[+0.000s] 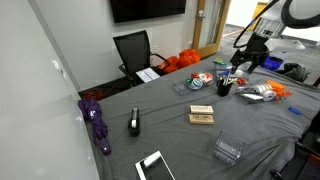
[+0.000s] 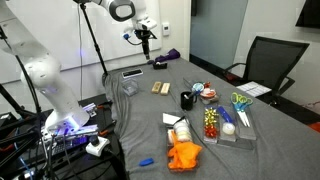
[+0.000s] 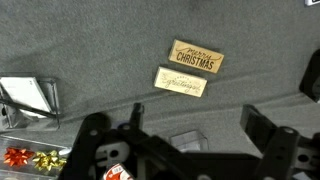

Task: Move the black cup closer to you

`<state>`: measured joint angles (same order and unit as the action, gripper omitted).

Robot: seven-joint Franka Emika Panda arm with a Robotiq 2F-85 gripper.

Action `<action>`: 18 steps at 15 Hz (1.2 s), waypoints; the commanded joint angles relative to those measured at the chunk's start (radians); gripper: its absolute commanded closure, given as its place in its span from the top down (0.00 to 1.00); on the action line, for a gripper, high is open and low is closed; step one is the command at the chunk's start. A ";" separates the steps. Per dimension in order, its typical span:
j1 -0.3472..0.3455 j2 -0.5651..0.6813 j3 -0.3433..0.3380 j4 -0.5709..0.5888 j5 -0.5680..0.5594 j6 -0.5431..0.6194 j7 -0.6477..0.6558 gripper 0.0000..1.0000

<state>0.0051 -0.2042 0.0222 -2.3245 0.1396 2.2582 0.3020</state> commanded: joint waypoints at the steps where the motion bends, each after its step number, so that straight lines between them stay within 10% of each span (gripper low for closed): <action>1: -0.023 0.109 -0.007 0.066 -0.025 0.050 0.018 1.00; 18: -0.078 0.509 -0.038 0.456 -0.008 0.041 -0.455 1.00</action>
<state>-0.0368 0.2469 -0.0271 -1.9359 0.1060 2.3012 -0.0109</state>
